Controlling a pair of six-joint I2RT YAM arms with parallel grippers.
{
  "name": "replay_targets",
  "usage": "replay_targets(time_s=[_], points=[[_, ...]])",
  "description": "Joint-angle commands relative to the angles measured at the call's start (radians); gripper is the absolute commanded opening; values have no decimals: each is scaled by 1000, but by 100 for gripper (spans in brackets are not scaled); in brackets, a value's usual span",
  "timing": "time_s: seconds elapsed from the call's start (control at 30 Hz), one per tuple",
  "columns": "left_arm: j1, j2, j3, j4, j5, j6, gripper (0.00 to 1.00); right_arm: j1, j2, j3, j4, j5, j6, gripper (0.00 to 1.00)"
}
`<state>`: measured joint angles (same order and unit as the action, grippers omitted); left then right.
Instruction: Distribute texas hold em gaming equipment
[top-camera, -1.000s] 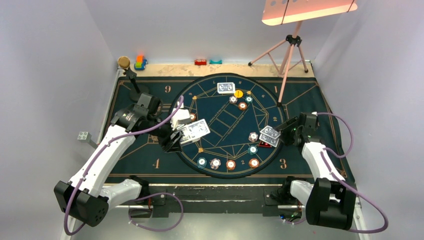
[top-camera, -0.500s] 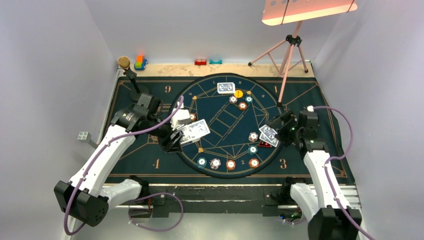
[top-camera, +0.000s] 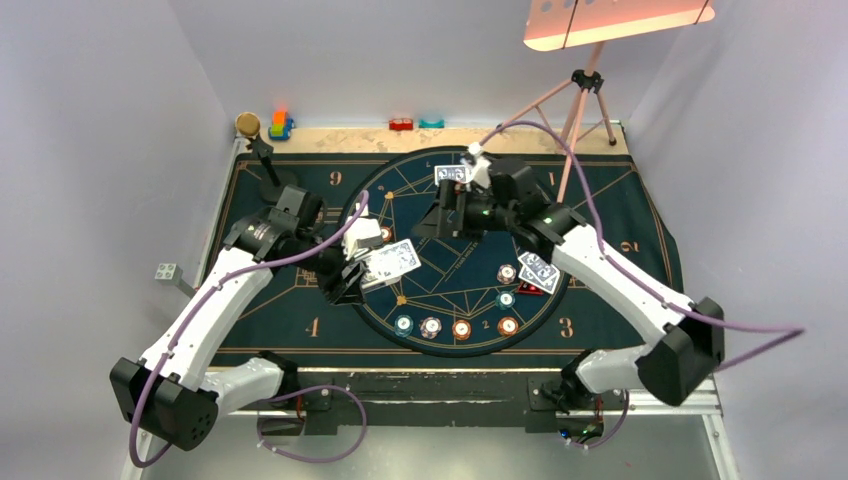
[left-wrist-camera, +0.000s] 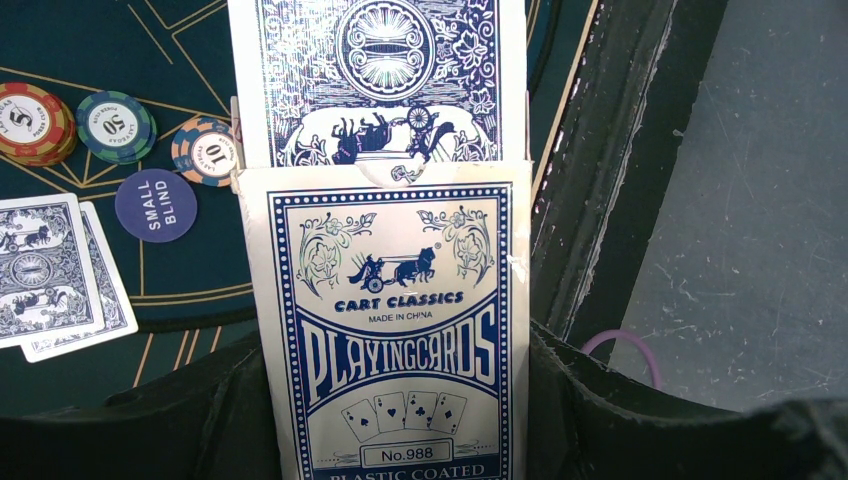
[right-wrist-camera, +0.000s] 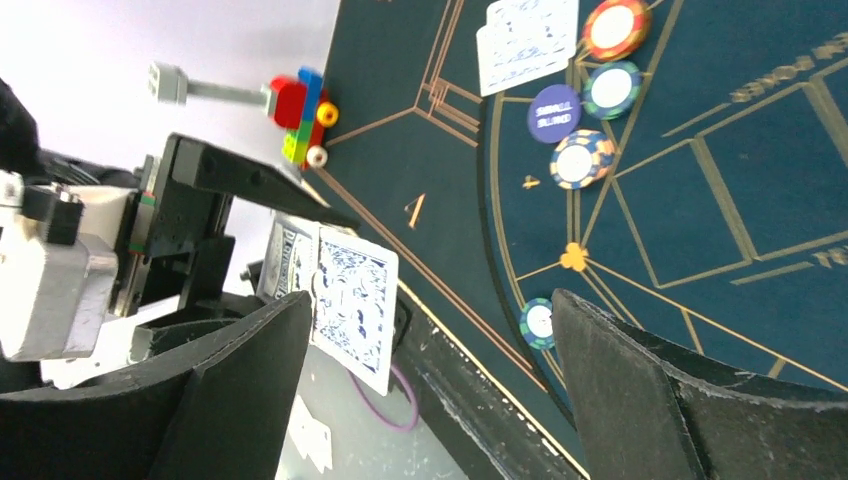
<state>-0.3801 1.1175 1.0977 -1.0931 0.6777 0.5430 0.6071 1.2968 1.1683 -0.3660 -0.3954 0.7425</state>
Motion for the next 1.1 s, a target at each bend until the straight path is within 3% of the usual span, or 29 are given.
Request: replay_targets(time_s=[0.0,0.23,0.53,0.63,0.83,1.07], points=[[6,-15,23,16,36,17,9,85,69,100,15,-63,-79,94],[6,-16,29,21,37,10,9,144,152,119,26,-125,-107,96],[6,-23,33,16,36,8,9,151,151,108,-18,-93,-146,98],[6,-22,34,15,36,8,9,151,145,106,-33,-69,-153,90],[6,-24,37,13,35,8,9,152,144,131,-78,-13,-162,61],[6,-27,33,10,32,11,9,152,116,153,-96,33,-171,49]])
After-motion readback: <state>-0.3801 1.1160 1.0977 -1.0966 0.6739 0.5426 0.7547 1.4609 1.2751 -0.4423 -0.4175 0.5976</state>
